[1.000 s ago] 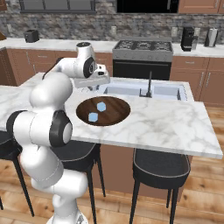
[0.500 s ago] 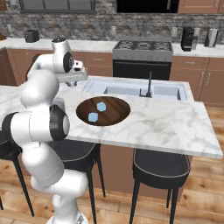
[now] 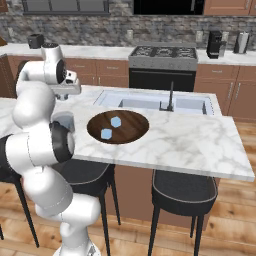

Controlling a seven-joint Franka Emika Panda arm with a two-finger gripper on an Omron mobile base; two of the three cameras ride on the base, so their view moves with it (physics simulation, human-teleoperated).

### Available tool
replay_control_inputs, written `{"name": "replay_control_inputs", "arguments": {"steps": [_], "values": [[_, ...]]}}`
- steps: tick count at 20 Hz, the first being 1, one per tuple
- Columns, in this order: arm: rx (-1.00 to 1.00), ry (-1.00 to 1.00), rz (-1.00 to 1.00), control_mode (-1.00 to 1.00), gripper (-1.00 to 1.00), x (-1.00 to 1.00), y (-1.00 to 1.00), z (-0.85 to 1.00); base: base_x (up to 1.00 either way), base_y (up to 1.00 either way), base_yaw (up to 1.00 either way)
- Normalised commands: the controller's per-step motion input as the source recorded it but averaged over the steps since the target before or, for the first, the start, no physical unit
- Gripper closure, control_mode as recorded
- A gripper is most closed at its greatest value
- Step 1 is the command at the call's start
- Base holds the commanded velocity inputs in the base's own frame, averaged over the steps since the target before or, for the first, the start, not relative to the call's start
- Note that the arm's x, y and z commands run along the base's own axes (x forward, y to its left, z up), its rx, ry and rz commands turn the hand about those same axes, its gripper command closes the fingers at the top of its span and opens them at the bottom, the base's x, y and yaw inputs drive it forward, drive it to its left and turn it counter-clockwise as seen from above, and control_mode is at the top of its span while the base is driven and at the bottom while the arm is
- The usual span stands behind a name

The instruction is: There are four ice cubes in the ice bowl. Place two ice cubes in each glass of water.

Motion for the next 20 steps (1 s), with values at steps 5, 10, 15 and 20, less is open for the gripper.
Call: {"name": "replay_control_inputs", "arguments": {"steps": [5,10,15,20], "values": [[-0.01,-0.02,0.00,-1.00,1.00,0.00,0.09,-0.07,0.00,0.00,0.00],[-0.01,0.02,0.00,-1.00,1.00,0.00,0.15,-0.33,0.00,0.00,0.00],[0.00,0.02,0.00,-1.00,1.00,0.00,0.15,-0.32,0.00,0.00,0.00],[0.00,0.00,0.00,-1.00,1.00,0.00,0.01,-0.21,0.00,0.00,0.00]]}}
